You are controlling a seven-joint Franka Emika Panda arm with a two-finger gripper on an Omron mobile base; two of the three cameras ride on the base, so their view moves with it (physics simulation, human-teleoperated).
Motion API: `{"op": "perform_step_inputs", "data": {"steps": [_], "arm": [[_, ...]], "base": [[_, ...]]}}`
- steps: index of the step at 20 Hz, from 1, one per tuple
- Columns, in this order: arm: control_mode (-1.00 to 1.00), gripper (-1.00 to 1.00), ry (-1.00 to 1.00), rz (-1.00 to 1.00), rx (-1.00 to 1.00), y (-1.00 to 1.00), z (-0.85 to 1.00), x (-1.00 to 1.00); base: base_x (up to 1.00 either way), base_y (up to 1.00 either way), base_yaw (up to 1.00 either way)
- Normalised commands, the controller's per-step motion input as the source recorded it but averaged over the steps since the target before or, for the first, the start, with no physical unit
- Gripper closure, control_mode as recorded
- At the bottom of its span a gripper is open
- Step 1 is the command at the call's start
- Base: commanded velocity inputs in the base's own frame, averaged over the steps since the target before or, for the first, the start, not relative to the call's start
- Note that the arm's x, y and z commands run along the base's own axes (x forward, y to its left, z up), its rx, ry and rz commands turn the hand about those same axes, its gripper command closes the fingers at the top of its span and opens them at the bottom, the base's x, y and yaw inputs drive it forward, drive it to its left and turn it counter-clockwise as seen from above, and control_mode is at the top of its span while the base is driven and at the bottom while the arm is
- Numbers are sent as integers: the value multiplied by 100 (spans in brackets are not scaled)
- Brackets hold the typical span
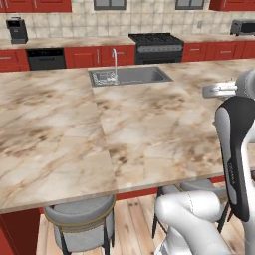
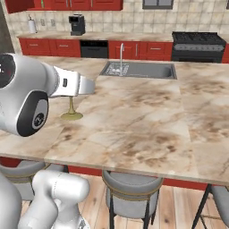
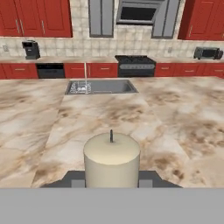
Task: Get the candle and the beer from the cabinet and move them to the dining counter.
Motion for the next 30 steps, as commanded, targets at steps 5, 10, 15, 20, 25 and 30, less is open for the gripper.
{"op": "perform_step_inputs", "data": {"steps": [5,10,15,20,25,30], "arm": [[-100,100,0,6,0,0,-15,1],[-100,100,0,35,0,-10,-79,63],[-100,100,0,40,0,-7,-83,67],[-100,100,0,24,2,0,-68,83],[-100,100,-1,11,6,0,-61,97],[-100,100,-4,6,5,0,-46,67]], "base": [[0,0,0],[0,0,0],[0,0,0],[0,0,0],[0,0,0],[0,0,0]]}}
